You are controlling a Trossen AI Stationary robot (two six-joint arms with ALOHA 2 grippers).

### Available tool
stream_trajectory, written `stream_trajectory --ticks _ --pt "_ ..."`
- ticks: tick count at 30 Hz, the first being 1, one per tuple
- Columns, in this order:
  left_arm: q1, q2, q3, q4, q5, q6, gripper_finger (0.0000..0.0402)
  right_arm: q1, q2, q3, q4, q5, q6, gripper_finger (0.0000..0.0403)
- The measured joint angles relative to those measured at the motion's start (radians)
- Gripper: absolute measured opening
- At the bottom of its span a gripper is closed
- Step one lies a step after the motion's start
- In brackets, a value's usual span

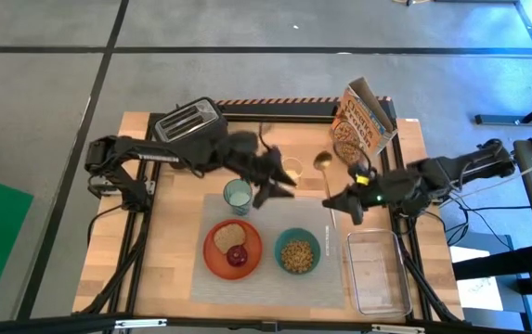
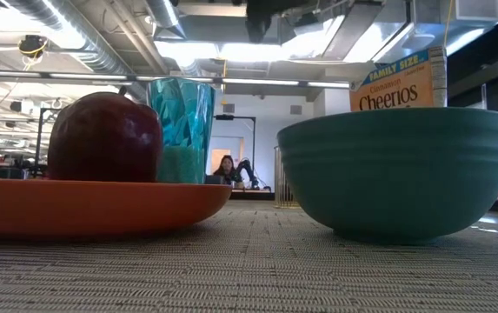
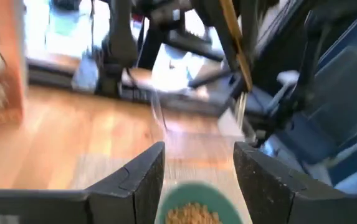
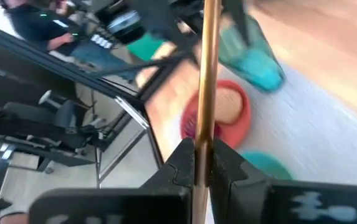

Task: Arrange a breakfast setting
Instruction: Put the gold spoon on the gray tablemat to the right of the green bowl

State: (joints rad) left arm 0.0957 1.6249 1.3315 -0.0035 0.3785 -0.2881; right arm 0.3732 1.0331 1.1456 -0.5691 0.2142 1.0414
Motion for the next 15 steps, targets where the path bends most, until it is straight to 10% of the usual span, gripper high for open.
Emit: stream_trajectory --ticks 15 --pt "-0.143 0.279 0.0 -0.037 -0.103 -0.051 0.0178 0.328 -0.028 -0.386 0.234 0.291 0.588 0.0007"
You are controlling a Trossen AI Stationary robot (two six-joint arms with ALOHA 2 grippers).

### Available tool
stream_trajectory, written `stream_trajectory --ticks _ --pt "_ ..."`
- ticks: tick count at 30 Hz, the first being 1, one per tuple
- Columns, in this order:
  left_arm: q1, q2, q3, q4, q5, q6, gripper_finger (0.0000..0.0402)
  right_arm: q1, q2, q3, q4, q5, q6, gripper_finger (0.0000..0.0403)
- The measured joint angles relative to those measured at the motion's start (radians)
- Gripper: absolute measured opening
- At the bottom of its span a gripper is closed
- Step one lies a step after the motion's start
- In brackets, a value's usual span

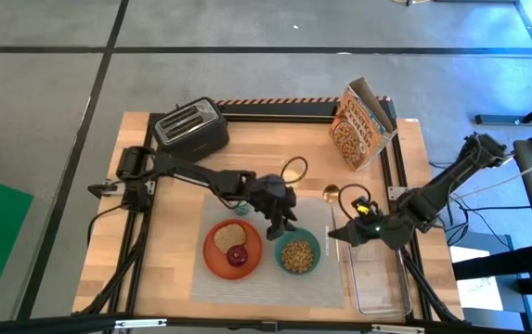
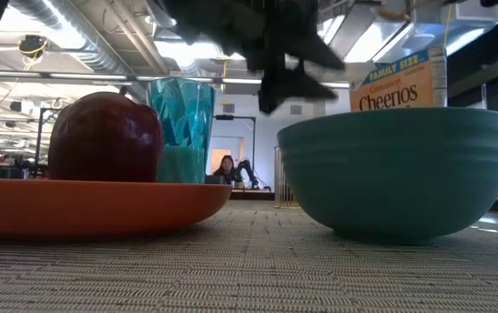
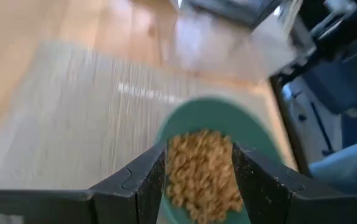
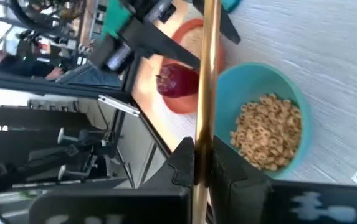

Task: Arrange a breakfast setting
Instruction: Put the gold spoon on the gray tablemat to the right of the green bowl

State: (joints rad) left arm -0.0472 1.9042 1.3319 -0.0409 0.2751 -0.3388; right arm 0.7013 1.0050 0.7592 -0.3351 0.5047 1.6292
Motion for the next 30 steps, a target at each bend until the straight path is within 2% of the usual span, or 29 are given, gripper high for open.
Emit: stream_trajectory --ticks 7,15,24,30 --pt "-0.031 0.06 0.0 -0.04 -0.028 0.0 0.0178 0.006 0.0 -0.01 -0.021 -0.008 0.05 0.0007" --pt "-0.035 0.068 0.0 -0.112 -0.178 0.009 0.0178 0.005 0.013 -0.01 -0.032 -0.008 0.05 0.0007" --pt "-0.039 0.068 0.0 -0.111 -0.172 0.016 0.0177 0.005 0.06 -0.01 -0.024 -0.027 0.05 0.0007" --pt "-0.06 0.068 0.0 -0.154 -0.187 0.083 0.0153 0.005 0.075 -0.01 -0.03 -0.027 0.077 0.0007"
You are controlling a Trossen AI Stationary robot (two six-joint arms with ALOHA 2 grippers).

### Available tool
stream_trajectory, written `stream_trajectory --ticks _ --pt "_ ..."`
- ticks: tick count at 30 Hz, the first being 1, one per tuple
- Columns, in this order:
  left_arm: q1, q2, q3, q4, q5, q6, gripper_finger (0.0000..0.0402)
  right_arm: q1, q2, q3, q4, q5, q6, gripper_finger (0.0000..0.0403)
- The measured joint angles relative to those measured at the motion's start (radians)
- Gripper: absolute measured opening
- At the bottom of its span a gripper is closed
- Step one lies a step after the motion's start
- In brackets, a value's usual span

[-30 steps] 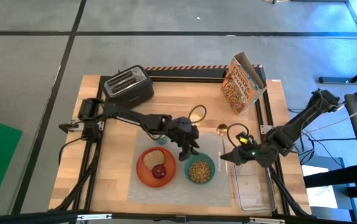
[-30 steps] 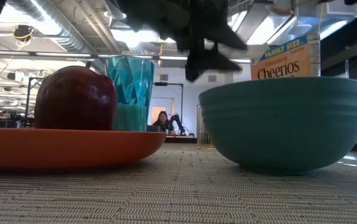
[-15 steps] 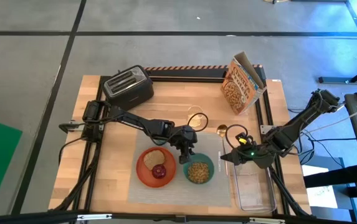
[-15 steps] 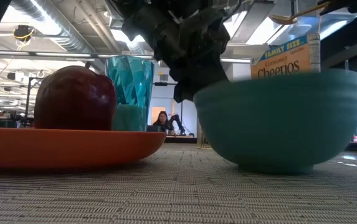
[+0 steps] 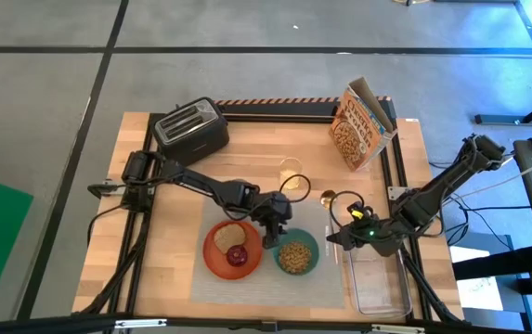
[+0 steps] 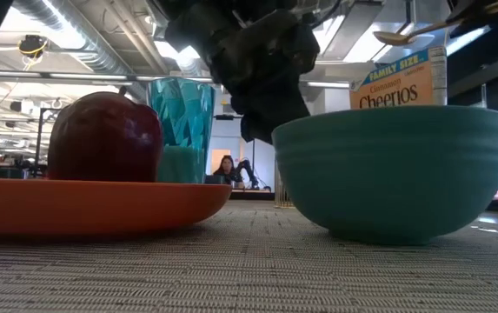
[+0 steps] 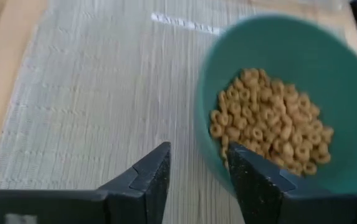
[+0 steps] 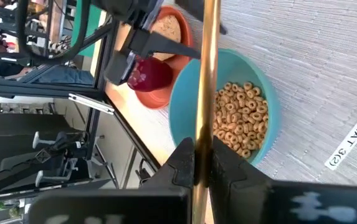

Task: Arrange a breakfast setting
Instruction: Put the gold spoon on the gray tablemat to the right of the green bowl

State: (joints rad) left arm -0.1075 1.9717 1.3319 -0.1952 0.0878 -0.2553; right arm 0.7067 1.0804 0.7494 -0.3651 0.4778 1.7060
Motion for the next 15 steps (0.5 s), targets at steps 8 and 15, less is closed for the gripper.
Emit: stream_trajectory --ticks 8,15 --pt "-0.014 0.0 0.0 -0.031 -0.049 0.055 0.0099 0.0 0.05 0.0 -0.003 -0.021 0.054 0.0007" --pt "-0.013 0.0 0.0 -0.033 -0.071 0.056 0.0045 0.0 0.07 0.0 0.004 -0.027 0.073 0.0007"
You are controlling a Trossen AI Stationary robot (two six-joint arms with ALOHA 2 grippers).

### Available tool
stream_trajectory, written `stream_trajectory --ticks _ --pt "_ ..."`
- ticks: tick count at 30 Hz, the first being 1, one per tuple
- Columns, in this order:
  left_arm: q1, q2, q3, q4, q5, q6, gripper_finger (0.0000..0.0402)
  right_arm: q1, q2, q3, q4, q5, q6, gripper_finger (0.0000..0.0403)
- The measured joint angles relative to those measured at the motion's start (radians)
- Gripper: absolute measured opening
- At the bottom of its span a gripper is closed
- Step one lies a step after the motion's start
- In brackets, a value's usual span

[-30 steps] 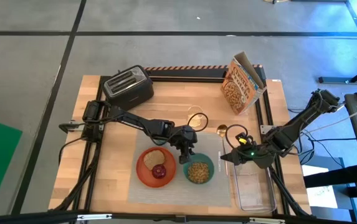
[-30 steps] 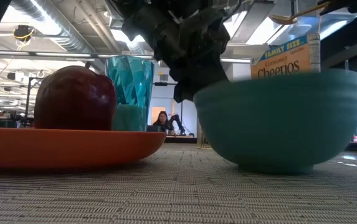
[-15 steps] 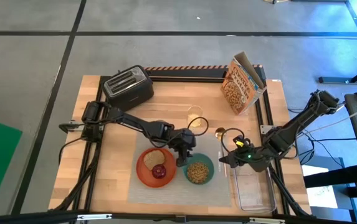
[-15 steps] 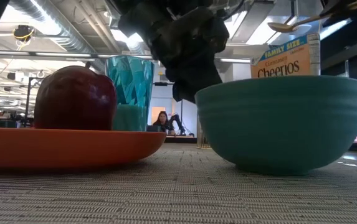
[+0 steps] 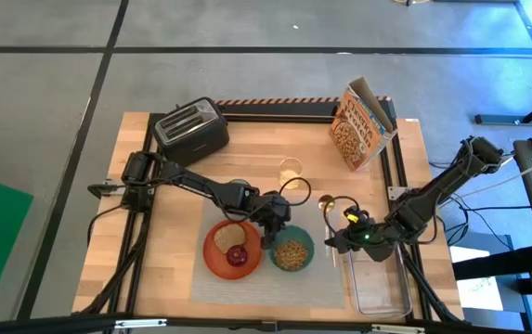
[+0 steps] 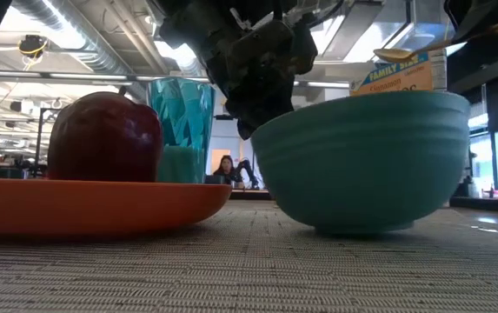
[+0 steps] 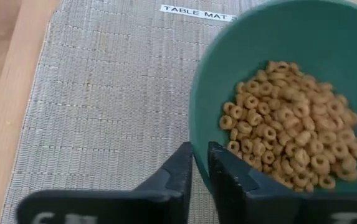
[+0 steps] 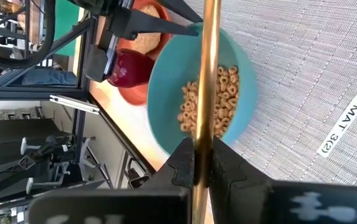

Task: Arrange a breakfast setting
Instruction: Put the gold spoon on the gray tablemat to the right of the green bowl

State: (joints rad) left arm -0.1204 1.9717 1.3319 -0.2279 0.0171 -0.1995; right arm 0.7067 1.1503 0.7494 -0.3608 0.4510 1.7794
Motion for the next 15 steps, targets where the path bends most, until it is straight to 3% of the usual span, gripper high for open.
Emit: stream_trajectory --ticks 5,15 --pt "0.0 -0.001 0.0 0.0 0.002 0.001 0.0007 0.0 0.0 0.0 -0.001 -0.018 0.01 0.0007" --pt "0.004 -0.005 0.07 -0.095 0.005 0.045 0.0041 -0.009 0.07 0.0 0.014 -0.052 0.075 0.0007"
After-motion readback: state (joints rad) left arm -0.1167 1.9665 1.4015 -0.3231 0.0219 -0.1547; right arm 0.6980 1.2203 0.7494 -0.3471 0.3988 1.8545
